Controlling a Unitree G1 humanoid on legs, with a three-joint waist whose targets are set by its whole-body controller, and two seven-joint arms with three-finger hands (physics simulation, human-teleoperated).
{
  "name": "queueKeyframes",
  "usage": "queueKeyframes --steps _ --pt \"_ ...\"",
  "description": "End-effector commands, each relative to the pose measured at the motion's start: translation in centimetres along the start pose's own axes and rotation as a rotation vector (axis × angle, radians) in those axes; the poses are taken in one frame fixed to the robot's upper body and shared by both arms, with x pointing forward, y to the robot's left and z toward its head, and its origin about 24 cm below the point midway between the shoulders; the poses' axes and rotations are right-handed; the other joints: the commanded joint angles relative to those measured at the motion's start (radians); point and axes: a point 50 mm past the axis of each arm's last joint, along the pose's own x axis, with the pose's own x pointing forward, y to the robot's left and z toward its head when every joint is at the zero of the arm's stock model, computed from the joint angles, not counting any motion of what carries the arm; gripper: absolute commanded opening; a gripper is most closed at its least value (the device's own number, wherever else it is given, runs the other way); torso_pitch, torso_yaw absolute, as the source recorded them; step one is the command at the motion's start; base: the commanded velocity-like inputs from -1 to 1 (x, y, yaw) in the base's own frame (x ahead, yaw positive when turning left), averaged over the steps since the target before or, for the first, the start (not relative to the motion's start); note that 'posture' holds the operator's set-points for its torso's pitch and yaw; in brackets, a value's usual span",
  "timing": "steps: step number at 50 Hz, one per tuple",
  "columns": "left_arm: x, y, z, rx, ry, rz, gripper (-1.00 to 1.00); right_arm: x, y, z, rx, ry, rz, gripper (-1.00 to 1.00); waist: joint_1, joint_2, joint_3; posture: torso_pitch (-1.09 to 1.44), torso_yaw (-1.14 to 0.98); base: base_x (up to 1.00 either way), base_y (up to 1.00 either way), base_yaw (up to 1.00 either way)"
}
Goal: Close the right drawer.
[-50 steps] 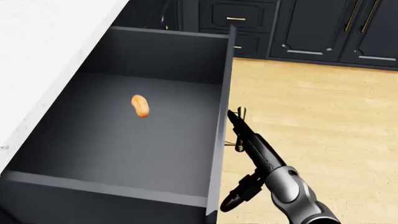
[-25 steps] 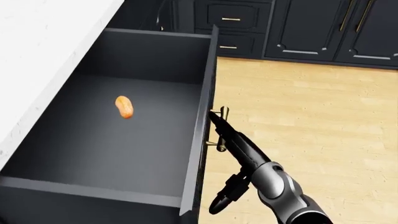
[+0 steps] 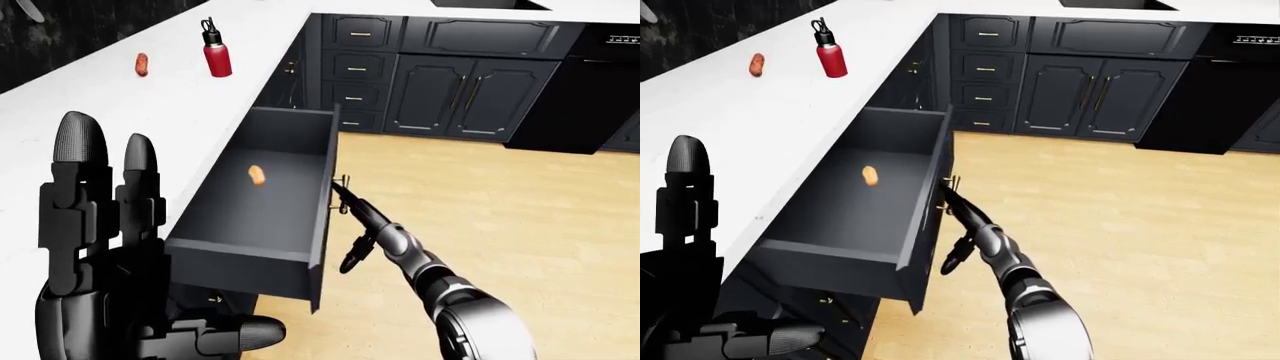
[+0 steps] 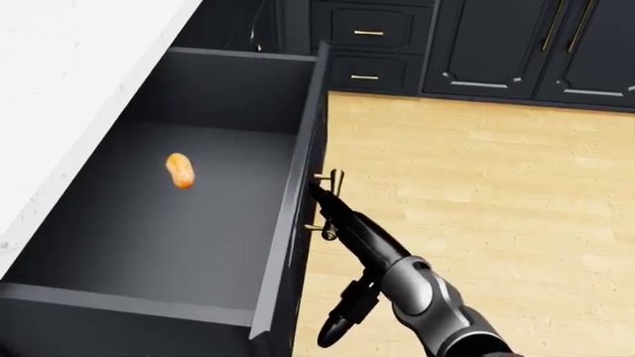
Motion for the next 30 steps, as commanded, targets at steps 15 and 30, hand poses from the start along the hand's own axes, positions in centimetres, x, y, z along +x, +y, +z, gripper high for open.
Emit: queueKeyframes --steps 15,30 --pt "0.1 0.0 1.1 0.003 -0.062 -0.003 1.0 1.4 0.2 4.5 -0.088 -0.177 0.061 1.0 0.008 0.004 -0.021 0.0 0.0 0.0 0.0 0.0" --pt "0.0 0.0 1.1 0.001 -0.064 -0.001 1.0 1.8 1.0 5.7 -0.117 -0.189 0.1 1.0 0.005 0.006 -0.023 0.0 0.0 0.0 0.0 0.0"
